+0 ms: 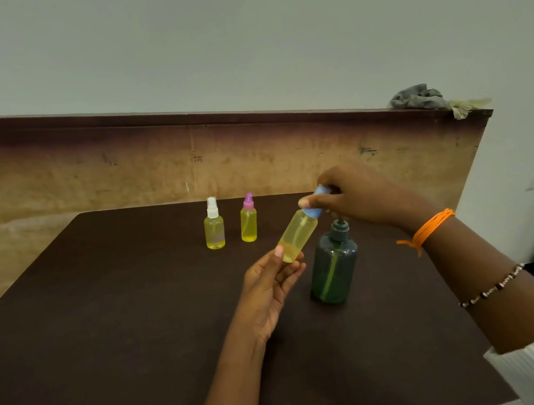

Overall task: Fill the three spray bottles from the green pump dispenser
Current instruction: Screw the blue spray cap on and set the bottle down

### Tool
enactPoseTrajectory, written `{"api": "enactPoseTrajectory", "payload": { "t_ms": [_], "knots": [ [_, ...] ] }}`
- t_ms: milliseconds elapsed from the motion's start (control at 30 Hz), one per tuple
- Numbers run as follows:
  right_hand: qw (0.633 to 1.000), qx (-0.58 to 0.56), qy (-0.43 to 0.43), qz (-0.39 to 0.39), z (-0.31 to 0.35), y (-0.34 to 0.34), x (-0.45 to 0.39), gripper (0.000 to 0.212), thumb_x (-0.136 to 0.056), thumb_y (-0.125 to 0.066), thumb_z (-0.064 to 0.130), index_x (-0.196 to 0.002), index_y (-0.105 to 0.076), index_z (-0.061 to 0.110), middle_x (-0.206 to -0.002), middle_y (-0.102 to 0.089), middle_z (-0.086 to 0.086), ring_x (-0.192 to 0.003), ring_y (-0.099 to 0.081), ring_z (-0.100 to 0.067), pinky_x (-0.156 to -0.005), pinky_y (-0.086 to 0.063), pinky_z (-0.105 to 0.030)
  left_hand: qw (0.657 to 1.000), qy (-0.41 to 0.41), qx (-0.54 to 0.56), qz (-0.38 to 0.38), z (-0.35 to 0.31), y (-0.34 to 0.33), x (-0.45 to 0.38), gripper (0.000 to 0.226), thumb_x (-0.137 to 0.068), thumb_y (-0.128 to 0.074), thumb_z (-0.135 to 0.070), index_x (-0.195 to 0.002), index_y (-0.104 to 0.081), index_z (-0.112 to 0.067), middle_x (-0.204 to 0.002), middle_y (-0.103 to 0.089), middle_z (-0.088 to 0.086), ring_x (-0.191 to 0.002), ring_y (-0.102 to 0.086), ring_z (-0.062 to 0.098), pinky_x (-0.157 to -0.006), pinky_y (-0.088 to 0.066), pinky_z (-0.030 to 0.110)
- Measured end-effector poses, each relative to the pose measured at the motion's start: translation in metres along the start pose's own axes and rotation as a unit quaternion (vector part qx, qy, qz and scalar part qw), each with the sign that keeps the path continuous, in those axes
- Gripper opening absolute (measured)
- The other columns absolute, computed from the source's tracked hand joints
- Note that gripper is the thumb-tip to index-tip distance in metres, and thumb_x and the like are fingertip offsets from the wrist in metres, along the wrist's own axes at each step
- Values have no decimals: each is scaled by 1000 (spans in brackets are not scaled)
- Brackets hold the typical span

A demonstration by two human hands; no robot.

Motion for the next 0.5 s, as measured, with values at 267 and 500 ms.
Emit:
{"api": "enactPoseTrajectory", "payload": {
  "t_ms": [267,500],
  "knots": [
    [992,-109,61,-4,5,5,16,30,-77,-71,0,-98,-61,20,-101,-64,0,-84,-63,-17,-77,-53,-39,999,32,-3,-15,5,1,1,29,-92,-46,-25,-93,-60,1,-64,-67,8,-60,-67,10,-62,-57,24],
    [975,-206,34,78,4,-10,22,7,-88,-64,11,-92,-67,16,-88,-66,9,-67,-59,-3,-64,-48,-19,995,97,-6,-8,15,2,4,41,-91,-47,-34,-96,-63,3,-57,-63,6,-49,-61,6,-53,-55,20]
  ]
}}
Point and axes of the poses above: each hand's wrist, its own x-axis away from the middle knuckle, its own y-axis out of the back of the hand, z = x × y, the point moved 7 cm from there along -x, towards the middle knuckle
